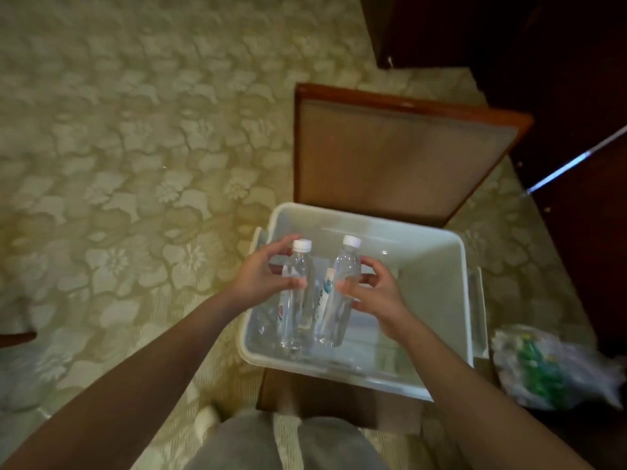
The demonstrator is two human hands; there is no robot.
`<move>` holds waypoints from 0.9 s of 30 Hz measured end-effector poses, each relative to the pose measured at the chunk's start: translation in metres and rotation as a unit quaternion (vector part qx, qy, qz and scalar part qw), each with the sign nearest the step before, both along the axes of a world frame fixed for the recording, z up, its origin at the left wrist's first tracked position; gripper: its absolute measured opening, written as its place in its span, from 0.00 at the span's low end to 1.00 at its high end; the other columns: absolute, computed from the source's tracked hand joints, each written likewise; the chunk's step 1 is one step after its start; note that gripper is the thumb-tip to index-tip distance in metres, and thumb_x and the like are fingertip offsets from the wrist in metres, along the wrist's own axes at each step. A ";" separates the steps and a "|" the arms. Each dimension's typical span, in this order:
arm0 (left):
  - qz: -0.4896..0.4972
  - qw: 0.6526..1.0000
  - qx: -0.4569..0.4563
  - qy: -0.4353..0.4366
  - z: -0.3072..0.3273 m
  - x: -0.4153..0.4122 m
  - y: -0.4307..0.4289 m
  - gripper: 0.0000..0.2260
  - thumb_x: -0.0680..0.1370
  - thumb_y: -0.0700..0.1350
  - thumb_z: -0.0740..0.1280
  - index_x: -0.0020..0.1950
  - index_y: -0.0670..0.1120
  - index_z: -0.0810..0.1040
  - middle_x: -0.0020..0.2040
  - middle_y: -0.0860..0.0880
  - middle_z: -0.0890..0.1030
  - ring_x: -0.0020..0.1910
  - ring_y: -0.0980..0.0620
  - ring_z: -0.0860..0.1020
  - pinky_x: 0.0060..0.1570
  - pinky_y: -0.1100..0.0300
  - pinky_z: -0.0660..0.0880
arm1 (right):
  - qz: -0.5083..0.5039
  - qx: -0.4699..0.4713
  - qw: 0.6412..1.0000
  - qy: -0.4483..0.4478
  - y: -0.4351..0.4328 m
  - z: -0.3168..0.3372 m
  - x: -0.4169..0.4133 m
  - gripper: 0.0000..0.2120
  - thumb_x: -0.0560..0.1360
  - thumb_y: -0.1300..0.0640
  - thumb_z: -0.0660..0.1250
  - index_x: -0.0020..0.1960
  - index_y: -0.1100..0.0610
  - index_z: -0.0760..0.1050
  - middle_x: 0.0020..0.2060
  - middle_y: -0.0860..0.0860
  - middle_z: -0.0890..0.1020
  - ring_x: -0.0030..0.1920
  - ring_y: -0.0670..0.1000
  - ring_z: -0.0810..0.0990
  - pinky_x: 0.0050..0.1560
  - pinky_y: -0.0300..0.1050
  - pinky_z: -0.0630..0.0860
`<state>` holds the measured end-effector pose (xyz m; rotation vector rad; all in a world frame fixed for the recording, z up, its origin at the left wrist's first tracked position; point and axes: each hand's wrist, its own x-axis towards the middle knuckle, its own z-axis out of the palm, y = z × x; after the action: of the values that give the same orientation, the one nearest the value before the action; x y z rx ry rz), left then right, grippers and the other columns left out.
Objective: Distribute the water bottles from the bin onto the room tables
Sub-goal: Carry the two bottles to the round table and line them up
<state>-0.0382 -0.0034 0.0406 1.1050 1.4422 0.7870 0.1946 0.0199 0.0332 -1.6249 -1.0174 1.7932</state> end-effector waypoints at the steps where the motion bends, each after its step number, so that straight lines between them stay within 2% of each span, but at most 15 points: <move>1: 0.008 1.000 0.006 0.000 0.010 -0.013 -0.005 0.38 0.64 0.38 0.80 0.69 0.58 0.71 0.56 0.51 0.74 0.37 0.62 0.79 0.43 0.65 0.79 | 0.015 0.007 1.000 0.001 -0.001 0.009 -0.012 0.26 0.67 0.65 0.79 0.59 0.50 0.74 0.49 0.57 0.80 0.44 0.50 0.83 0.37 0.45 0.81; 4: 0.027 0.999 0.022 -0.010 0.038 -0.056 -0.024 0.38 0.61 0.43 0.80 0.69 0.60 0.71 0.56 0.52 0.75 0.42 0.53 0.82 0.46 0.60 0.81 | 0.065 0.031 0.997 0.005 -0.005 0.037 -0.053 0.27 0.67 0.65 0.79 0.61 0.51 0.73 0.48 0.56 0.79 0.45 0.51 0.82 0.45 0.54 0.83; 6: 0.050 0.998 0.031 -0.016 0.053 -0.087 -0.038 0.38 0.59 0.44 0.79 0.68 0.60 0.71 0.54 0.54 0.77 0.42 0.53 0.84 0.45 0.61 0.81 | 0.102 0.052 0.993 0.003 -0.009 0.054 -0.085 0.28 0.67 0.65 0.79 0.61 0.49 0.73 0.48 0.54 0.80 0.45 0.52 0.82 0.51 0.59 0.82; 9: 0.089 0.995 0.049 -0.006 0.076 -0.137 -0.060 0.38 0.59 0.44 0.80 0.66 0.59 0.73 0.54 0.53 0.77 0.41 0.53 0.83 0.46 0.60 0.81 | 0.150 0.088 0.985 -0.005 -0.019 0.079 -0.138 0.30 0.66 0.63 0.80 0.63 0.48 0.73 0.50 0.54 0.81 0.47 0.52 0.82 0.47 0.52 0.82; 13: 0.141 0.989 0.054 0.000 0.104 -0.207 -0.095 0.33 0.66 0.34 0.78 0.68 0.49 0.73 0.51 0.57 0.78 0.37 0.62 0.83 0.37 0.68 0.78 | 0.186 0.121 0.975 0.002 -0.041 0.107 -0.214 0.29 0.65 0.60 0.81 0.59 0.42 0.73 0.53 0.56 0.81 0.49 0.51 0.83 0.44 0.47 0.82; 17: 0.180 0.982 0.061 -0.002 0.124 -0.275 -0.133 0.28 0.67 0.36 0.79 0.64 0.47 0.76 0.55 0.55 0.80 0.38 0.61 0.83 0.36 0.67 0.78 | 0.206 0.145 0.968 0.016 -0.068 0.126 -0.290 0.29 0.65 0.63 0.81 0.58 0.42 0.74 0.53 0.57 0.82 0.46 0.49 0.82 0.36 0.41 0.78; 20: 0.201 0.976 0.081 0.003 0.142 -0.318 -0.162 0.21 0.67 0.32 0.77 0.54 0.51 0.77 0.50 0.58 0.79 0.35 0.62 0.83 0.34 0.68 0.78 | 0.220 0.162 0.962 0.030 -0.084 0.137 -0.342 0.30 0.65 0.65 0.80 0.60 0.45 0.74 0.49 0.54 0.81 0.44 0.49 0.82 0.37 0.42 0.79; 22: 0.213 0.972 0.093 0.014 0.153 -0.344 -0.181 0.22 0.67 0.32 0.77 0.51 0.54 0.77 0.50 0.59 0.80 0.36 0.61 0.83 0.34 0.67 0.78 | 0.234 0.170 0.957 0.036 -0.093 0.142 -0.374 0.31 0.64 0.64 0.81 0.62 0.47 0.73 0.45 0.49 0.82 0.44 0.49 0.83 0.40 0.45 0.80; 25: 0.233 0.967 0.099 0.024 0.161 -0.382 -0.203 0.25 0.66 0.33 0.78 0.58 0.51 0.78 0.53 0.56 0.81 0.40 0.57 0.85 0.34 0.66 0.78 | 0.256 0.180 0.948 0.050 -0.102 0.149 -0.416 0.32 0.63 0.63 0.82 0.61 0.46 0.74 0.44 0.49 0.82 0.46 0.51 0.83 0.48 0.54 0.82; 27: 0.250 0.962 0.105 0.025 0.164 -0.401 -0.212 0.27 0.66 0.34 0.79 0.60 0.51 0.78 0.55 0.56 0.81 0.42 0.55 0.85 0.35 0.67 0.77 | 0.275 0.177 0.943 0.062 -0.105 0.154 -0.438 0.31 0.64 0.64 0.81 0.62 0.46 0.74 0.45 0.50 0.81 0.46 0.51 0.84 0.48 0.54 0.82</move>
<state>-0.4394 -0.2156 0.2045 0.9254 1.7390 1.3004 -0.2437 -0.0850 0.1872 -1.0563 -1.7414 1.8660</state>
